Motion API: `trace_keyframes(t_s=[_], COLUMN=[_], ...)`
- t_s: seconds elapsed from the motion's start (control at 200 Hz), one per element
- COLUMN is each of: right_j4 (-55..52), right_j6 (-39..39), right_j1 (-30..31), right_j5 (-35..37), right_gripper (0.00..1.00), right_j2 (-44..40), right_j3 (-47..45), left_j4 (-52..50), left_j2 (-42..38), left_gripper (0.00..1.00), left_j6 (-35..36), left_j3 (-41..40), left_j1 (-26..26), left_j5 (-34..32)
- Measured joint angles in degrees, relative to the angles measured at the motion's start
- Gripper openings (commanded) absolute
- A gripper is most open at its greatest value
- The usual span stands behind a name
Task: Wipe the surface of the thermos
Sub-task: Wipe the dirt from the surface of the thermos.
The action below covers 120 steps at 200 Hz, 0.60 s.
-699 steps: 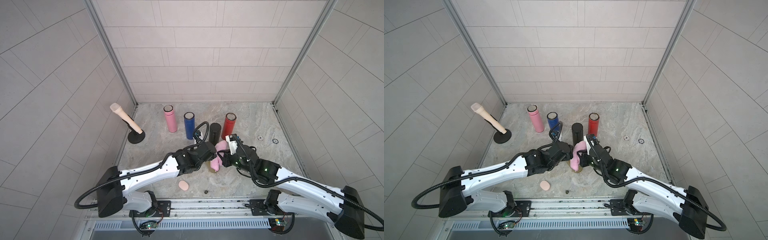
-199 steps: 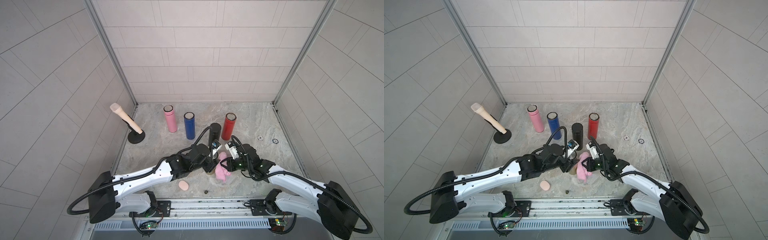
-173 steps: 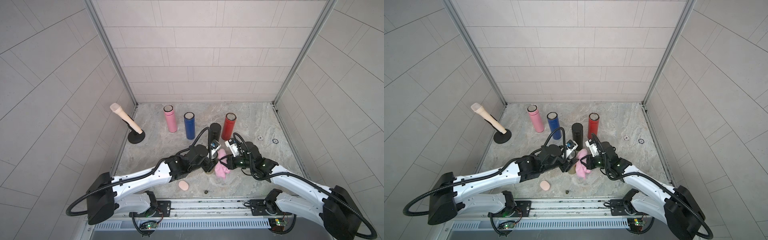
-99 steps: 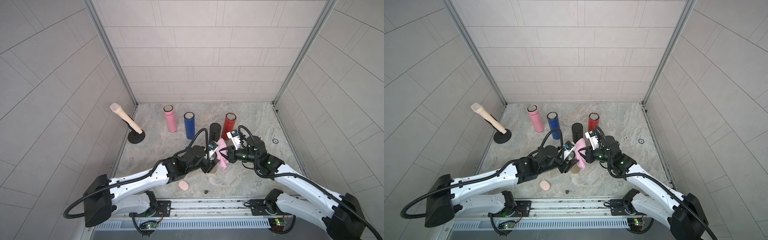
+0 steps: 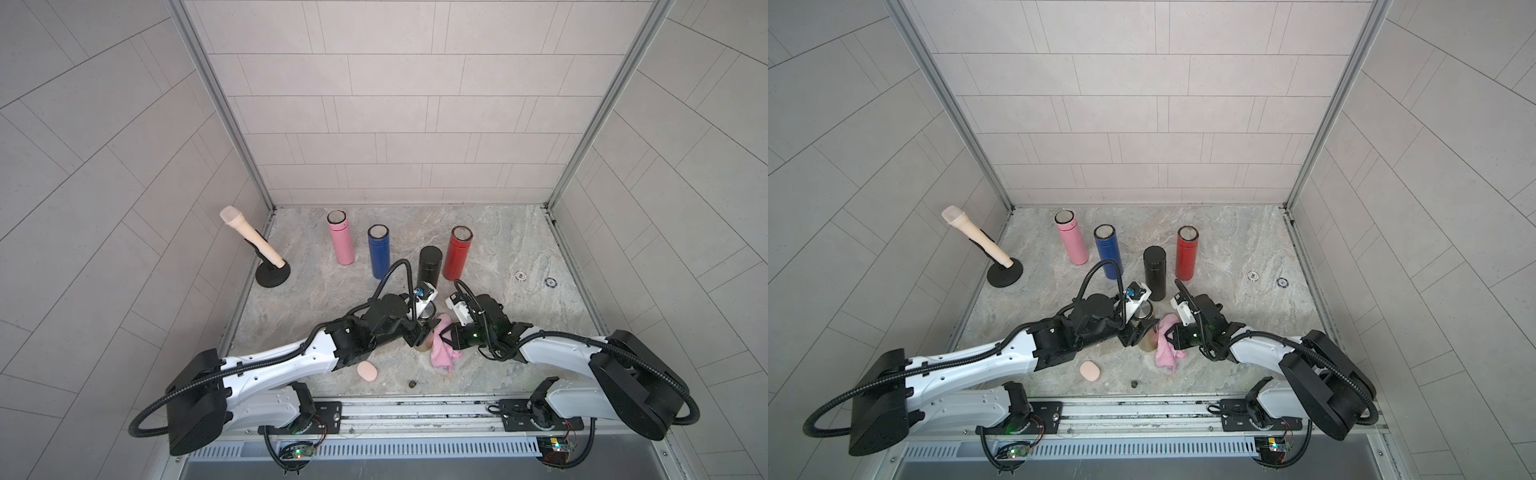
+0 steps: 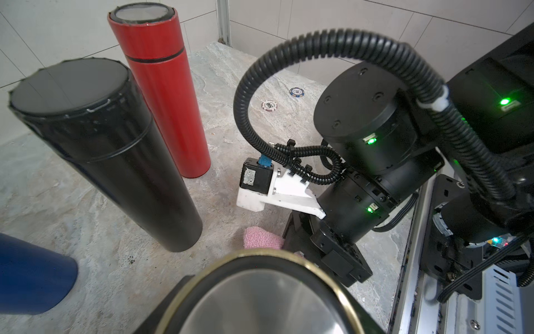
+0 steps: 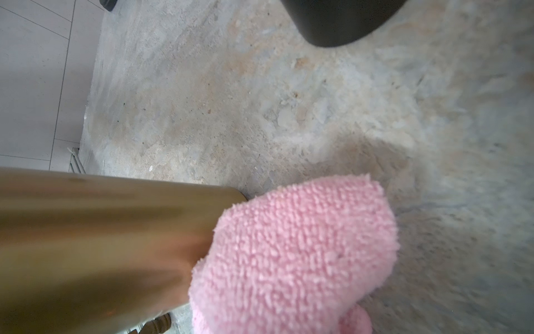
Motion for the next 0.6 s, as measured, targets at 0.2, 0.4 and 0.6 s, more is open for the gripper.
trace_keyframes(t_s=[0.2,0.4,0.6], right_j4=[-5.4,-10.2,-11.8], right_j6=[0.5,1.9,4.3], right_j1=[0.6,6.0,20.2], right_j5=[2.2,9.1,23.9], right_gripper=[0.0,0.0,0.0], right_j2=[-12.7,-27.1,-32.4], right_j3=[4.2,4.3,-3.0], left_j4=[-1.6,-10.4,-24.0], left_j2=[0.1,1.9,5.4], left_gripper=[0.0,0.0,0.0], left_j6=[-3.8,-14.4,-32.4], left_j3=[0.7,5.8,14.7], left_j1=[0.0,-0.3,-2.8], left_j5=[-6.7,-16.4,-26.4])
